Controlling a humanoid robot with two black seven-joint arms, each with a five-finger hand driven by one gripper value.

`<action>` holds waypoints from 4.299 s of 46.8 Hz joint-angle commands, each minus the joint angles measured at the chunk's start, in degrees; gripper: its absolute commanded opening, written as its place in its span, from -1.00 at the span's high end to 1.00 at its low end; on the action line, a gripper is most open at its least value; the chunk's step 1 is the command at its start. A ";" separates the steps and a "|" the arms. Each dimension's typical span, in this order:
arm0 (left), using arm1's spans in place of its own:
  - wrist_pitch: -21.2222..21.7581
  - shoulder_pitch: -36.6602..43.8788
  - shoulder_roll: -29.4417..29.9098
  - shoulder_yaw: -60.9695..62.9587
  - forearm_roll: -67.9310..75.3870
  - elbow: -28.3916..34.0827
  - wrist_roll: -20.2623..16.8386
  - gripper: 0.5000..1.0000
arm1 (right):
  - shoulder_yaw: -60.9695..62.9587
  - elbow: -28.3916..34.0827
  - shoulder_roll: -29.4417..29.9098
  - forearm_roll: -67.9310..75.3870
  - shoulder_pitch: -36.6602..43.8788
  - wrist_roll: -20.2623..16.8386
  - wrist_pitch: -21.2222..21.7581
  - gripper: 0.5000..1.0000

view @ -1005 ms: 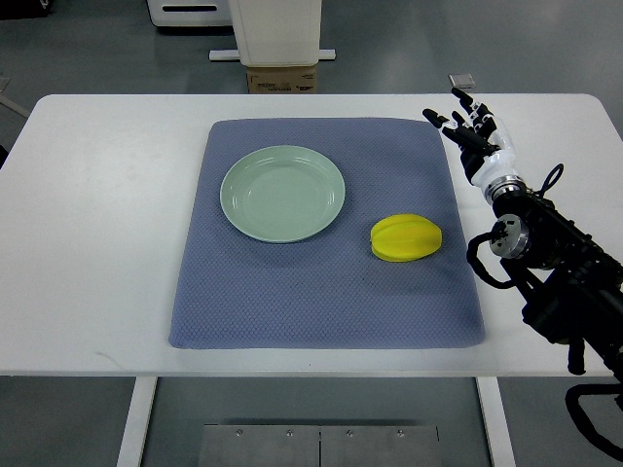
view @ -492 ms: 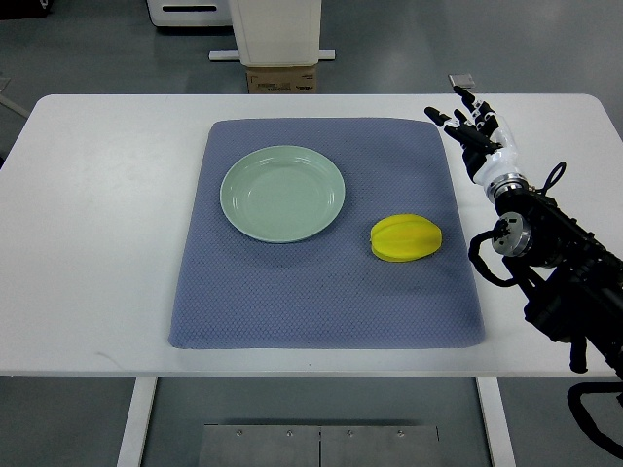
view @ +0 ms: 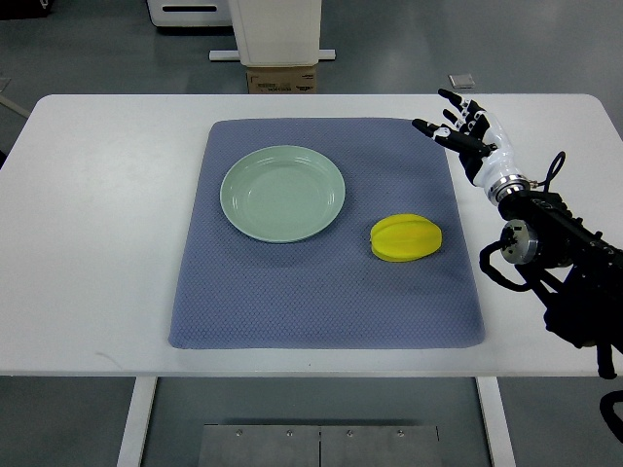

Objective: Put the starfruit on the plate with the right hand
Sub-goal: 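Move the right hand over the yellow starfruit, fingers open, then close the right hand's fingers around the yellow starfruit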

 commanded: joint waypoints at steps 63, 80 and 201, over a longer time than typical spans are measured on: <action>0.00 0.01 0.00 0.00 0.00 0.00 0.00 -1.00 | -31.10 25.70 -18.37 -20.20 5.95 1.32 0.87 -1.00; 0.00 0.01 0.00 0.00 0.00 0.00 0.00 -1.00 | -33.65 25.88 -19.42 -24.07 7.00 1.32 0.87 -1.00; 0.00 0.01 0.00 0.00 0.00 0.00 0.00 -1.00 | -43.32 20.87 -18.55 -30.84 11.57 1.59 -2.03 1.00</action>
